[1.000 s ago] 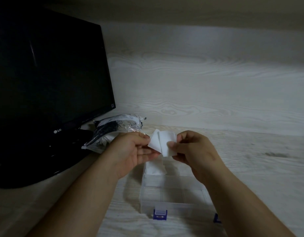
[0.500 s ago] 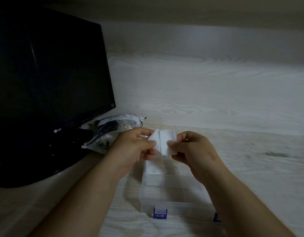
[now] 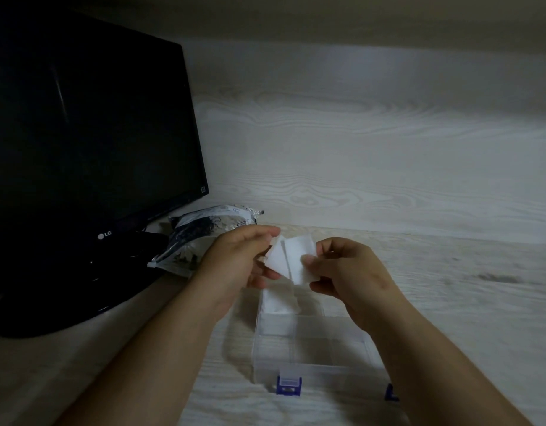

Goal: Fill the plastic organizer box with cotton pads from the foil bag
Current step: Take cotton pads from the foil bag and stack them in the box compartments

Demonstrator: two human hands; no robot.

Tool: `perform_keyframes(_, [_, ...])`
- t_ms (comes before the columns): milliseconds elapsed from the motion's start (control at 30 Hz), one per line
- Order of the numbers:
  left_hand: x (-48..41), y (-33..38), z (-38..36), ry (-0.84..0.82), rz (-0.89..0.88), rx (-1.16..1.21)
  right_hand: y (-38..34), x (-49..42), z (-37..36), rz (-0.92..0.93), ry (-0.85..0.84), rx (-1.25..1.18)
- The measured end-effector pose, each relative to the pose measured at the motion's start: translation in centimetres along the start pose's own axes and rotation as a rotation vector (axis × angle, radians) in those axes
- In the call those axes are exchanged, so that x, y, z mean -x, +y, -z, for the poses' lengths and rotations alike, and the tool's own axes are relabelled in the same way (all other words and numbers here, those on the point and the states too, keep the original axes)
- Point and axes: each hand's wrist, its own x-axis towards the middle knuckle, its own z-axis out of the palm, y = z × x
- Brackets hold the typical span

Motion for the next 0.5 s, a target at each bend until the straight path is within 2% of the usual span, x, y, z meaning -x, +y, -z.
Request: perform_keyframes(500, [0.15, 0.02, 0.37, -0.120, 0.029, 0.111, 0.34, -0.47, 0.20, 0.035, 0.059, 0.007])
